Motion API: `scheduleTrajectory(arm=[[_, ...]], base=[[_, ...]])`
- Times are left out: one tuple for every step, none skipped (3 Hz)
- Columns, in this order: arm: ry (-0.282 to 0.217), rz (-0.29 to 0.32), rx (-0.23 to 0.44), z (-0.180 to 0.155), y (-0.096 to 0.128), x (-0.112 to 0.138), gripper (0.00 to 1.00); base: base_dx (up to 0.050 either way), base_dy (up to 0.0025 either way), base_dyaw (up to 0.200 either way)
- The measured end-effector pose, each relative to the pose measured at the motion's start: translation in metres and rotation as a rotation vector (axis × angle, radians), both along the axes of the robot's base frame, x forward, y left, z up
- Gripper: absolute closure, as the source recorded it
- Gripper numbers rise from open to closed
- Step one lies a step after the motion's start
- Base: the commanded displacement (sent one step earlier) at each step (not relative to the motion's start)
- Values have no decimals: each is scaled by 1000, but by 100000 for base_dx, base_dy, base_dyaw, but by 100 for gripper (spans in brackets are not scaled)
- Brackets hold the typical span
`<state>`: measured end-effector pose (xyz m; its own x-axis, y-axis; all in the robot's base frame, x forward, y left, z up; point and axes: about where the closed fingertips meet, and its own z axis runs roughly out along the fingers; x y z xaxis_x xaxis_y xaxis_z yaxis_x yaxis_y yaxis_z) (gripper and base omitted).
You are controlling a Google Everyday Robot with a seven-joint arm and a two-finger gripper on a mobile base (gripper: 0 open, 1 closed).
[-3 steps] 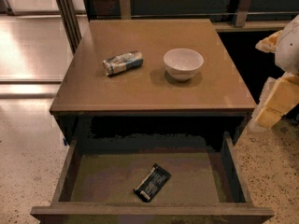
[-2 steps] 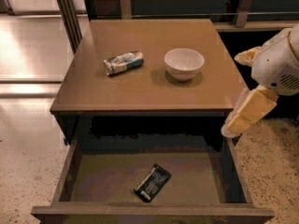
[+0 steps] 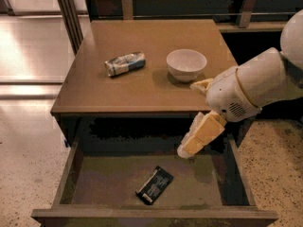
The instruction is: Pick rxbar blueberry from top drawer and place on counter
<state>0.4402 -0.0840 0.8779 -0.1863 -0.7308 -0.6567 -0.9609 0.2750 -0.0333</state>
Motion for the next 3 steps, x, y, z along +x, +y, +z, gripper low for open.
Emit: scheduleTrajectory(arm=[[5, 3, 9, 0, 3, -1, 0], [-20, -35, -14, -14, 4, -9, 0], [-7, -99, 10, -49, 3, -20, 0]], base=[[0, 0, 0], [0, 0, 0], [0, 0, 0]])
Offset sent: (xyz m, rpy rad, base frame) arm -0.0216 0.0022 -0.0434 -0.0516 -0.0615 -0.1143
